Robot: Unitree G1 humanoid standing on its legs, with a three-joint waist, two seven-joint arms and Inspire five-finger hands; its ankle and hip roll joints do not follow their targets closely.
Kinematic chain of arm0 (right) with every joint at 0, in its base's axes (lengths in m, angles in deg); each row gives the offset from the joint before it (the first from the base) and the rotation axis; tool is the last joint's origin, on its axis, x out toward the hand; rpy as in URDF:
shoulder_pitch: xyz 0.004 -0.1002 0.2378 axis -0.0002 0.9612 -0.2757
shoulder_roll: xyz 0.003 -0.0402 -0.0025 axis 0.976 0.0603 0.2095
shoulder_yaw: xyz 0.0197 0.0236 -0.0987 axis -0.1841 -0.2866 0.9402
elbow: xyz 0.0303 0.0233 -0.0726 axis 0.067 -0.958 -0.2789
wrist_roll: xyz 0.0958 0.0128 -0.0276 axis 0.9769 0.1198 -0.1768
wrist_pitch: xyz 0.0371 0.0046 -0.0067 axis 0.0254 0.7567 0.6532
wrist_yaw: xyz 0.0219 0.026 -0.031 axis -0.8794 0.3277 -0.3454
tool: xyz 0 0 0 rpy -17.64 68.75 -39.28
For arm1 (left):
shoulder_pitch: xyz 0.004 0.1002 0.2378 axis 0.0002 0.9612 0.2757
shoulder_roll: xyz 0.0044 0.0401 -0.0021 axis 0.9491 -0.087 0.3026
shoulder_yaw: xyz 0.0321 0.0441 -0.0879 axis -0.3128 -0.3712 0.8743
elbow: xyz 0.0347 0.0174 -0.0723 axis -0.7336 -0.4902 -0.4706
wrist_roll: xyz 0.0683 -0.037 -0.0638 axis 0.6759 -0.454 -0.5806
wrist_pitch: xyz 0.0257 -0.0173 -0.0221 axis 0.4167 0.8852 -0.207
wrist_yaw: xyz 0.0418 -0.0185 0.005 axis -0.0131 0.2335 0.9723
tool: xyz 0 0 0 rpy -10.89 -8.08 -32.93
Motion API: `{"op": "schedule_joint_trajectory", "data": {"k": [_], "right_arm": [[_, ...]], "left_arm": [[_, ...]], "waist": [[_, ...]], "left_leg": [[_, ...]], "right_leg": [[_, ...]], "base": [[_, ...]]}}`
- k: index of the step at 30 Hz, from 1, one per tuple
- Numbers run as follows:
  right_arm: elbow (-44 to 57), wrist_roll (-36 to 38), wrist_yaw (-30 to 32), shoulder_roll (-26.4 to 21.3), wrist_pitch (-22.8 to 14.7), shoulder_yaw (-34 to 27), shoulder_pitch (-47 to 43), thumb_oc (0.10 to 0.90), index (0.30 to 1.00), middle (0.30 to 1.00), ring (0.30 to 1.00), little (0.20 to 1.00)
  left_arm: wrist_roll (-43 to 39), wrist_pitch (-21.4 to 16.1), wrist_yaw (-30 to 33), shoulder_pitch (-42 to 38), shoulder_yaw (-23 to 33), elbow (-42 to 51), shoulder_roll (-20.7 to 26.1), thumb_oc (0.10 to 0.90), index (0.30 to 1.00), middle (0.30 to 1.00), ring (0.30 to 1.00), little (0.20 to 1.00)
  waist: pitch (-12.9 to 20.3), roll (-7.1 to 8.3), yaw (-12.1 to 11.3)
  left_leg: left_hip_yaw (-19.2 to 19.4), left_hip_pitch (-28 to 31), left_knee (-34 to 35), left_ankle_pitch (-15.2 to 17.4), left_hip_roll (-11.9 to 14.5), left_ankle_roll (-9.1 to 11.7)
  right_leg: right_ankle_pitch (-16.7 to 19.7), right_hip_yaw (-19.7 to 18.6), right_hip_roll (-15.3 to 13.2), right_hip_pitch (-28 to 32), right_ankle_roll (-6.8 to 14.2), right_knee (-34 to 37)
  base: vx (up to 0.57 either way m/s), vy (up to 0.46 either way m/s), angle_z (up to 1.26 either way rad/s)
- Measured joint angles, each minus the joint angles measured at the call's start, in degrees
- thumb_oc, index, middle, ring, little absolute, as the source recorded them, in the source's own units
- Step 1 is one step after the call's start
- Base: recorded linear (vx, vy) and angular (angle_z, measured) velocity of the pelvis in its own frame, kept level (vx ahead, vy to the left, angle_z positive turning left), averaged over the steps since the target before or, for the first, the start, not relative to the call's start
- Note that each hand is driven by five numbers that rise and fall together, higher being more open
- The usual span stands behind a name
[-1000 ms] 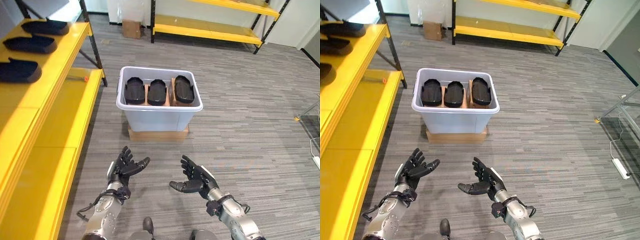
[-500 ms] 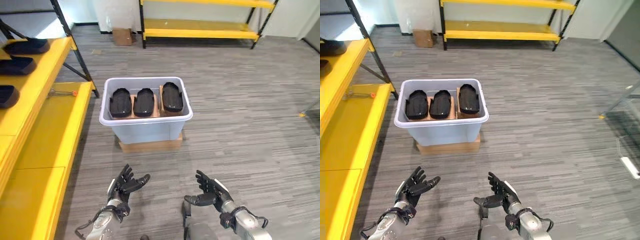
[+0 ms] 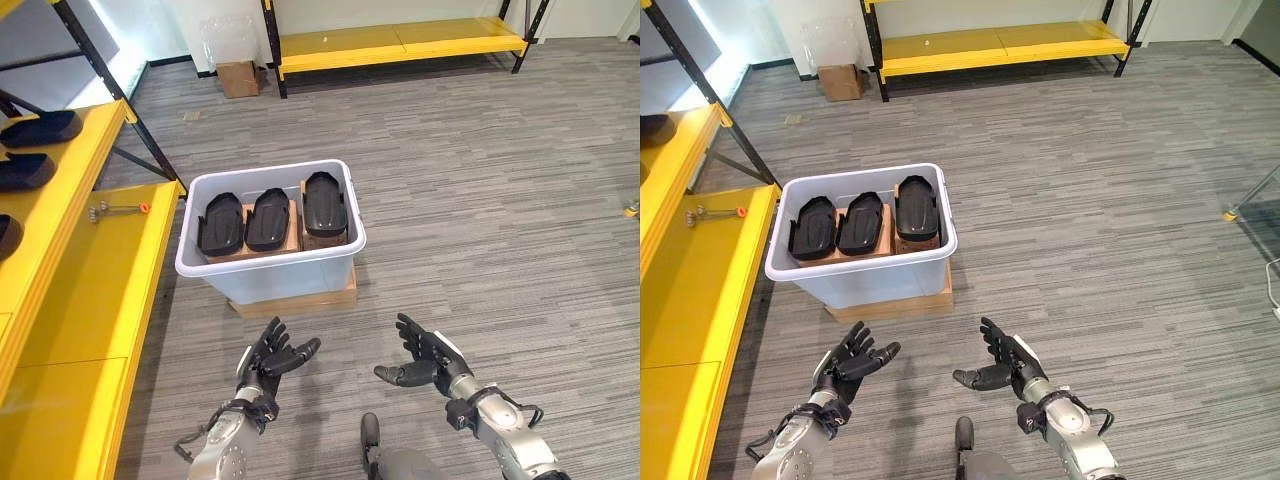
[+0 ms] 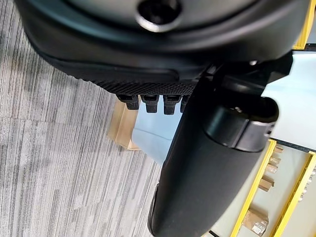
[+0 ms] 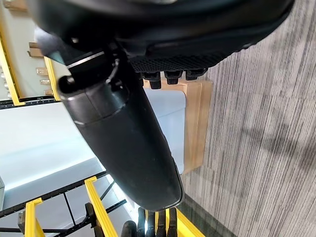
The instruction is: Move parts from the plastic box to the shelf.
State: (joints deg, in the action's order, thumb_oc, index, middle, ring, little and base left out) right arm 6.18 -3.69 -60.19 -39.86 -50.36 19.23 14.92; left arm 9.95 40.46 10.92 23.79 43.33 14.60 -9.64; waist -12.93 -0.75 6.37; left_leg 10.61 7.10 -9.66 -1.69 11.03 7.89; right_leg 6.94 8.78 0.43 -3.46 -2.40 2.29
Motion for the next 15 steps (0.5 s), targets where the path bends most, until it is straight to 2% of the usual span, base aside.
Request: {"op": "schedule_joint_trajectory", "data": {"k": [5,7,8,9,10,11,12,13,15], "right_arm": [[0.33,0.50,2.37,0.01,-1.16,-0.45,0.00,0.900,1.000,1.000,1.000,1.000],[1.63,3.79,3.67,0.47,-2.15,-2.00,0.22,0.900,1.000,1.000,1.000,1.000],[2.59,6.07,3.47,0.51,-2.82,-2.77,0.18,0.900,1.000,1.000,1.000,1.000],[3.24,17.03,1.71,3.80,-3.08,-5.84,1.07,0.900,1.000,1.000,1.000,1.000],[4.27,20.32,1.56,5.53,-3.38,-6.89,1.93,0.900,1.000,1.000,1.000,1.000],[4.14,22.09,0.47,6.17,-3.80,-6.68,1.92,0.900,1.000,1.000,1.000,1.000],[3.50,22.17,-0.56,7.54,-4.60,-6.70,1.85,0.900,1.000,1.000,1.000,1.000],[2.68,22.52,-2.32,7.29,-5.06,-5.30,1.13,0.900,1.000,1.000,1.000,1.000],[2.40,22.52,-2.98,7.48,-5.01,-4.84,1.15,0.900,1.000,1.000,1.000,1.000]], "left_arm": [[0.00,-0.08,-0.01,-0.06,-0.77,0.00,-0.85,0.900,1.000,1.000,1.000,1.000],[0.02,-0.27,0.03,-0.15,-1.70,0.00,-0.81,0.900,1.000,1.000,1.000,1.000],[0.26,-0.35,0.01,-0.32,-2.04,-0.05,-0.86,0.900,1.000,1.000,1.000,1.000],[2.87,-0.98,-0.06,-1.03,-2.37,-1.03,-0.69,0.900,1.000,1.000,1.000,1.000],[3.47,-1.71,-0.28,-1.29,-2.71,-1.06,-0.73,0.900,1.000,1.000,1.000,1.000],[4.58,-1.86,-2.44,-1.67,-2.69,-1.00,-0.29,0.900,1.000,1.000,1.000,1.000],[4.56,-1.98,-4.66,-1.80,-3.46,-0.65,1.04,0.900,1.000,1.000,1.000,1.000],[4.59,-2.86,-11.00,-0.65,-4.54,2.18,3.71,0.900,1.000,1.000,1.000,1.000],[4.56,-3.14,-13.84,0.41,-4.54,3.21,4.06,0.900,1.000,1.000,1.000,1.000]], "waist": [[0.02,-0.04,0.46],[0.04,-0.01,1.48],[0.12,-0.16,1.85],[0.45,0.53,3.30],[0.45,0.55,3.24],[0.51,0.44,2.64],[0.40,1.25,2.19],[0.42,3.49,-0.23],[0.59,2.81,-0.44]], "left_leg": [[0.11,-0.07,0.16,-0.95,0.70,0.01],[0.31,-0.70,-0.02,-2.18,1.05,0.14],[0.47,-1.08,0.06,-3.25,1.01,0.31],[4.13,-1.95,-0.06,-5.80,1.38,0.98],[7.07,-2.25,-1.30,-6.16,2.16,0.57],[6.87,-3.97,-4.96,-6.76,2.70,0.86],[3.74,-7.85,-11.07,-6.48,2.27,0.83],[0.42,-11.60,-15.29,-0.07,-2.35,-1.80],[2.07,-12.39,-13.61,1.59,-4.06,-2.02]], "right_leg": [[-0.69,0.35,0.52,-0.20,-0.94,-0.60],[-1.36,1.12,0.36,-0.62,-1.65,-1.31],[-1.72,1.32,0.43,-1.21,-2.11,-2.12],[-3.39,3.27,-0.59,-2.09,-3.76,-3.85],[-4.22,4.01,-0.45,-2.14,-4.62,-4.56],[-5.40,4.38,0.58,-2.12,-4.89,-5.07],[-4.63,2.43,0.91,-1.91,-4.32,-4.94],[-3.56,-1.83,-0.67,-0.95,-2.33,-3.25],[-5.95,-1.53,-0.68,1.52,0.05,-1.09]], "base": [[0.04,-0.116,0.05],[0.04,-0.145,0.13],[0.06,-0.190,0.32],[0.08,-0.190,0.37],[0.13,-0.163,0.39],[0.12,-0.112,0.14],[0.18,0.039,-0.39],[0.13,0.082,-0.47],[0.13,0.131,-0.44]]}}
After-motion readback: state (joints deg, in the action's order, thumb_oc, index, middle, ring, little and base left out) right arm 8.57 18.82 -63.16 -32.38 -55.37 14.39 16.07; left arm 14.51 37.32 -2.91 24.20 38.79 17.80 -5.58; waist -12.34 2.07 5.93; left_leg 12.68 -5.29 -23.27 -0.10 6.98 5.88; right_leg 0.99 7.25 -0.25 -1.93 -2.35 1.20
